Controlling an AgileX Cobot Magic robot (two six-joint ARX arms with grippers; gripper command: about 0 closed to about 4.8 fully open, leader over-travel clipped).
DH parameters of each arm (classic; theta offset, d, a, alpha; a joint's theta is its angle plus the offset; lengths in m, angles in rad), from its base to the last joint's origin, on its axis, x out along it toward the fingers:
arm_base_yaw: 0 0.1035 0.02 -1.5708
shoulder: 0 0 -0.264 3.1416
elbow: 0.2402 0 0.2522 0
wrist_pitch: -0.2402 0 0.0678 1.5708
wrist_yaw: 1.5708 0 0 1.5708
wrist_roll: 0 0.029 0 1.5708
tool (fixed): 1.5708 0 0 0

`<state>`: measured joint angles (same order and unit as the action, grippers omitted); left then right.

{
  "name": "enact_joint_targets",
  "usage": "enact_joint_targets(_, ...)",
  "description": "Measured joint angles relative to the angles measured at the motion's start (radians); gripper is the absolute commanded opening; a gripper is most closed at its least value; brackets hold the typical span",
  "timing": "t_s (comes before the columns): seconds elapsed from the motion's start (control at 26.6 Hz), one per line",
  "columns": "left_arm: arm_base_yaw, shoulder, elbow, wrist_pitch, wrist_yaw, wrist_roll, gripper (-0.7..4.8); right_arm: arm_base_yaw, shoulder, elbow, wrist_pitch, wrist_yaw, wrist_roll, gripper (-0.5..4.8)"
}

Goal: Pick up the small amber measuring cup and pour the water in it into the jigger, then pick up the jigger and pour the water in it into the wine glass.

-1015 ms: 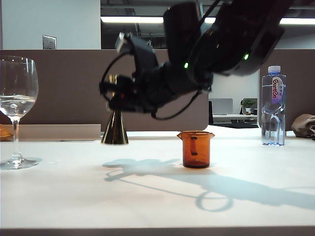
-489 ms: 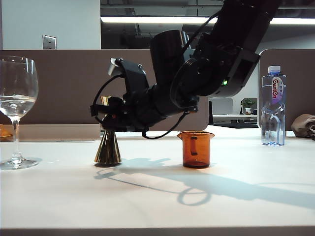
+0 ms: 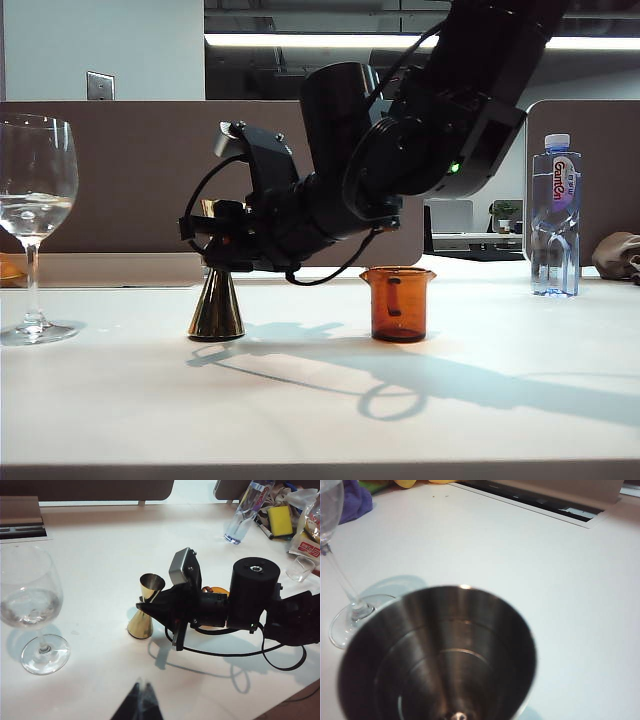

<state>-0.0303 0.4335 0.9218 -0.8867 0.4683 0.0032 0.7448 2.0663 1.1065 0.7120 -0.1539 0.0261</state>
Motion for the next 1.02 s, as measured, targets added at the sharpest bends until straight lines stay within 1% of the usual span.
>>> enact_joint_targets(0.04,0.0,0.0,0.0,0.0,0.0,0.0,-0.02,0.002,0.0,0.0,0.0,0.001,0.0,1.5)
enact_joint_targets(0.19,0.0,0.0,0.0,0.0,0.0,0.0,-0.02,0.006,0.0,0.0,-0.004,0.0,0.0,1.55)
enact_joint_targets(0.23,0.0,0.0,0.0,0.0,0.0,0.0,-0.02,0.006,0.0,0.0,-0.007,0.0,0.0,1.8)
enact_joint_targets(0.34,0.0,0.0,0.0,0.0,0.0,0.0,-0.02,0.006,0.0,0.001,-0.032,0.003,0.0,1.93)
enact_joint_targets(0.41,0.0,0.0,0.0,0.0,0.0,0.0,-0.02,0.006,0.0,0.001,-0.048,0.021,0.0,2.17)
enact_joint_targets(0.49,0.0,0.0,0.0,0.0,0.0,0.0,-0.02,0.008,0.0,0.001,-0.052,0.047,0.0,2.22)
enact_joint_targets(0.6,0.0,0.0,0.0,0.0,0.0,0.0,-0.02,0.009,0.0,0.001,-0.053,0.048,0.0,2.91)
enact_joint_targets(0.64,0.0,0.0,0.0,0.0,0.0,0.0,-0.02,0.01,0.0,0.001,-0.053,0.048,0.0,3.03)
enact_joint_targets(0.79,0.0,0.0,0.0,0.0,0.0,0.0,-0.02,0.024,-0.001,0.001,-0.063,0.056,0.0,3.1)
enact_joint_targets(0.94,0.0,0.0,0.0,0.0,0.0,0.0,-0.02,0.03,-0.01,0.0,-0.091,0.057,0.0,3.48)
enact_joint_targets(1.02,0.0,0.0,0.0,0.0,0.0,0.0,-0.02,0.033,-0.028,0.0,-0.128,0.075,0.0,3.48)
